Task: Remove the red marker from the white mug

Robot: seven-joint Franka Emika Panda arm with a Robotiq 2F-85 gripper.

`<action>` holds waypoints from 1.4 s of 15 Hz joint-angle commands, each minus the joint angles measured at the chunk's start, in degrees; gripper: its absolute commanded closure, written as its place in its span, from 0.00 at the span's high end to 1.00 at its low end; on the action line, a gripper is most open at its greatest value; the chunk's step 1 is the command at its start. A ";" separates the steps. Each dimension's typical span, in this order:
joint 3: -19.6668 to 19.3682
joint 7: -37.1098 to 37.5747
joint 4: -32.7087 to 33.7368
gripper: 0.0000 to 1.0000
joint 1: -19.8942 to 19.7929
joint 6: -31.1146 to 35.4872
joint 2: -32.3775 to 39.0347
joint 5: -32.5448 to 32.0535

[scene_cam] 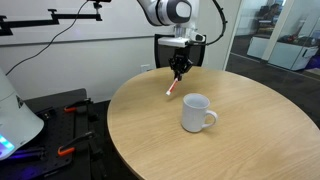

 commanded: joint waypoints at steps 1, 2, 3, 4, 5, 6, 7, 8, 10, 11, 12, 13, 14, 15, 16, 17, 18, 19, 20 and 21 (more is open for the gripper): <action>-0.61 1.26 5.79 0.05 0.79 -4.49 4.86 0.03; -0.61 1.23 6.74 0.05 0.80 -5.03 5.93 0.05; -0.59 1.20 7.58 0.05 0.82 -5.58 6.86 0.07; -0.61 1.20 8.45 0.05 0.85 -6.18 7.73 0.05; -0.63 1.22 9.27 0.05 0.88 -6.81 8.52 0.03; -0.60 1.16 10.01 0.05 0.86 -7.19 9.23 0.08; -0.59 1.16 10.74 0.05 0.87 -7.71 9.85 0.11; -0.57 1.16 11.37 0.05 0.88 -8.14 10.37 0.13; -0.65 1.32 12.51 0.45 0.97 -9.14 11.10 0.07; -0.63 1.32 12.83 0.52 0.95 -9.41 11.24 0.09; -0.58 1.29 13.08 0.59 0.89 -9.61 11.26 0.19; -0.58 1.31 13.35 0.66 0.87 -9.74 11.29 0.20; -0.55 1.29 13.44 0.74 0.83 -9.76 11.16 0.23; -0.53 1.34 13.20 0.81 0.83 -9.50 10.72 0.22; -0.54 1.41 12.88 0.90 0.87 -9.21 10.25 0.16; -0.58 1.56 12.17 0.96 0.98 -8.53 9.43 -0.02; -0.49 1.58 11.48 1.00 0.95 -7.91 8.66 0.04; -0.49 1.79 10.79 1.00 0.98 -7.37 7.88 0.05; -0.38 1.72 10.24 1.00 0.95 -7.04 7.16 0.17; -0.35 1.82 9.47 1.00 1.00 -6.53 6.24 0.15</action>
